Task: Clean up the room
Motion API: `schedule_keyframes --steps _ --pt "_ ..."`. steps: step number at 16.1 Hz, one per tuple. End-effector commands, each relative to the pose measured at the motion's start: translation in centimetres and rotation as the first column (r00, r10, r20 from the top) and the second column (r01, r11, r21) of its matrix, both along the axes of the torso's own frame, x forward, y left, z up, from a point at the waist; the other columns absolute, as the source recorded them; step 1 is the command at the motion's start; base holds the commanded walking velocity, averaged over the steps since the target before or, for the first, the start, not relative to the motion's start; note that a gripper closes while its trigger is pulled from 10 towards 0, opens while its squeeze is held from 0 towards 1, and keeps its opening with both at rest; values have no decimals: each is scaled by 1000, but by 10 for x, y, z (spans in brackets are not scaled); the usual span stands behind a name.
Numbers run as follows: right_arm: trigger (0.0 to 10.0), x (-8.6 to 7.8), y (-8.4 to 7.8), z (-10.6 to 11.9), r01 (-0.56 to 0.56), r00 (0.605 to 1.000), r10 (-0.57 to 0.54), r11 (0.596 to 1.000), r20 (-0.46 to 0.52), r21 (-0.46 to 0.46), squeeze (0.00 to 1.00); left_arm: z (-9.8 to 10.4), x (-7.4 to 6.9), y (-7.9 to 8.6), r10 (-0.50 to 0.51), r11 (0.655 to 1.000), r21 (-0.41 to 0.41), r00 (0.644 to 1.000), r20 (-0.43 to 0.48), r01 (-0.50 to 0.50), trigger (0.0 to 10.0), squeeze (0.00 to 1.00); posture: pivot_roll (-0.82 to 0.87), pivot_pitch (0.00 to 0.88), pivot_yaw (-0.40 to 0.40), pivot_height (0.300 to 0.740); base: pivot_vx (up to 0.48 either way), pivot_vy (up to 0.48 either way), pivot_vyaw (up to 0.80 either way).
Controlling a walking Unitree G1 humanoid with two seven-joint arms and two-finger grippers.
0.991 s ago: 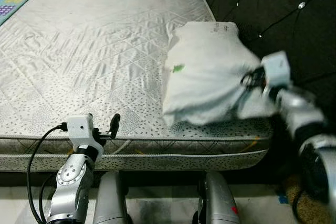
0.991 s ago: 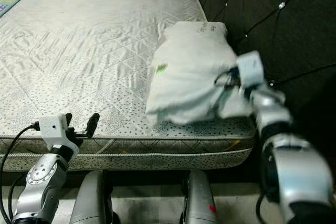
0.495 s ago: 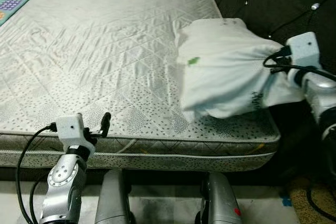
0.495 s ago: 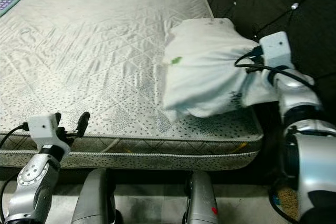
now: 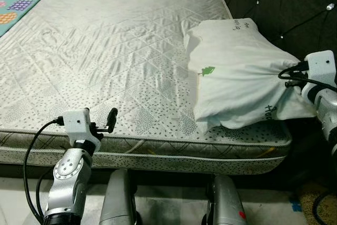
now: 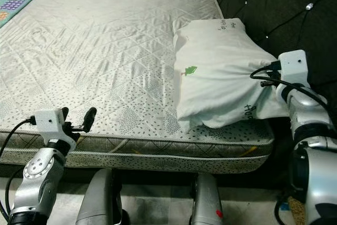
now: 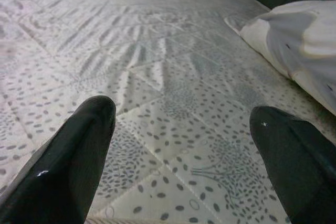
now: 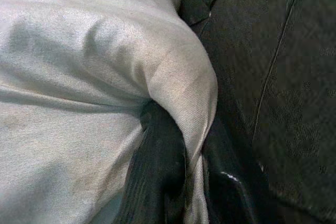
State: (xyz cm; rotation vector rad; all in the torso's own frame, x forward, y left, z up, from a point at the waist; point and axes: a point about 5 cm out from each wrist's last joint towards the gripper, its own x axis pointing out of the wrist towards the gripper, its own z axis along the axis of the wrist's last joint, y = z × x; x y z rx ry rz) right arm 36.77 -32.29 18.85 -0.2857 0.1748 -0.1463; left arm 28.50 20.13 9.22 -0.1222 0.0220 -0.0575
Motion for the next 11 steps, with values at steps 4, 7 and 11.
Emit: schedule_keyframes --steps 4,7,11 --pt "0 -11 3 -32 78 995 -86 987 51 143 0 -8 -10 4 15 1000 -2 1000 -26 -15 10000 0 -25 35 -11 551 0 0 0" --pt "2980 -15 15 -52 77 996 -85 982 36 172 0 -9 -9 1 0 1000 -2 1000 -31 0 10000 0 -32 36 2 551 0 0 0" --pt "10000 -5 43 -55 12 996 -33 970 85 244 1000 -7 -5 -2 -16 1000 -4 1000 -27 16 10000 0 -39 38 8 551 0 0 0"
